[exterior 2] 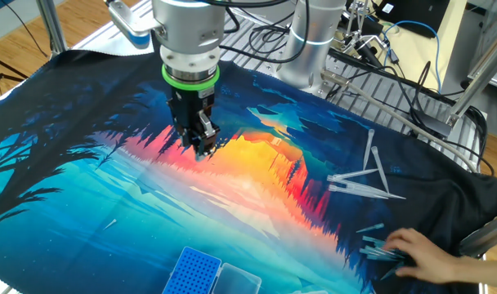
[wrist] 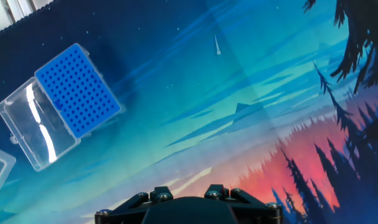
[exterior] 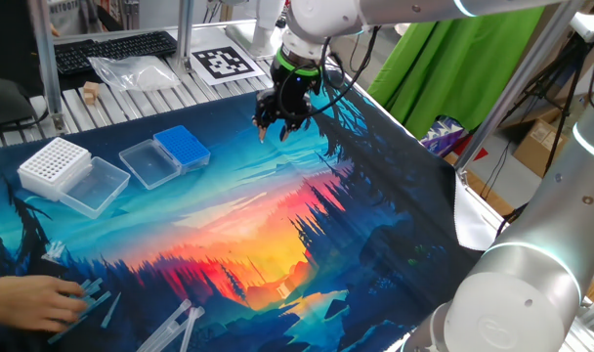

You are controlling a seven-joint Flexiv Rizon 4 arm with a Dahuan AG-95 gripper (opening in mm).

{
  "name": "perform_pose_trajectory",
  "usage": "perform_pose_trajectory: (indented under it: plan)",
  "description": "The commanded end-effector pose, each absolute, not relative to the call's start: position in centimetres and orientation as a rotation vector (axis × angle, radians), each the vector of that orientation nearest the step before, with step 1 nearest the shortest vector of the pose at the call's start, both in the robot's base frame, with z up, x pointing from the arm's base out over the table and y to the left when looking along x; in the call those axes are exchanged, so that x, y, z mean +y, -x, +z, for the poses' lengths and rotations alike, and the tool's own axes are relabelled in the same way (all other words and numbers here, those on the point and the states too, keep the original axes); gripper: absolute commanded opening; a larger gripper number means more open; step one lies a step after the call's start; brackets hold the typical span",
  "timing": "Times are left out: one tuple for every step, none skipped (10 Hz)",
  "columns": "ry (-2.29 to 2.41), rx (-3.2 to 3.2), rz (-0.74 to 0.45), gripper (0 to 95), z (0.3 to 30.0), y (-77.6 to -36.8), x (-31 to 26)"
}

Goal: Insert a small pipette tip into the holder for small pipette tips

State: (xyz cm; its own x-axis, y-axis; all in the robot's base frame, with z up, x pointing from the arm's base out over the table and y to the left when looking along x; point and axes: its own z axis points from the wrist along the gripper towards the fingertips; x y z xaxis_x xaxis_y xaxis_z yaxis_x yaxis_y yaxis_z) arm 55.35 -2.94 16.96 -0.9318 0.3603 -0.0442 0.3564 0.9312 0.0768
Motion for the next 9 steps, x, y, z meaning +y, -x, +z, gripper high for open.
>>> perform_pose_trajectory:
  plan:
    - [-0.547,3.035,0.105,38.0,16.9,-56.1,-3.2]
    - [-0.540,3.036,0.103,38.0,16.9,-56.5,-3.4]
    - [-0.533,3.038,0.104,38.0,17.0,-56.8,-3.5]
    - [-0.527,3.040,0.102,38.0,17.0,-57.1,-3.7]
    - [-0.518,3.041,0.101,38.0,17.0,-57.6,-3.9]
    - [-0.512,3.042,0.100,38.0,16.9,-57.9,-4.0]
    - [-0.501,3.044,0.098,38.0,17.0,-58.4,-4.2]
    - [-0.499,3.044,0.097,38.0,17.0,-58.6,-4.3]
    - [-0.478,3.047,0.093,38.0,17.1,-59.3,-4.6]
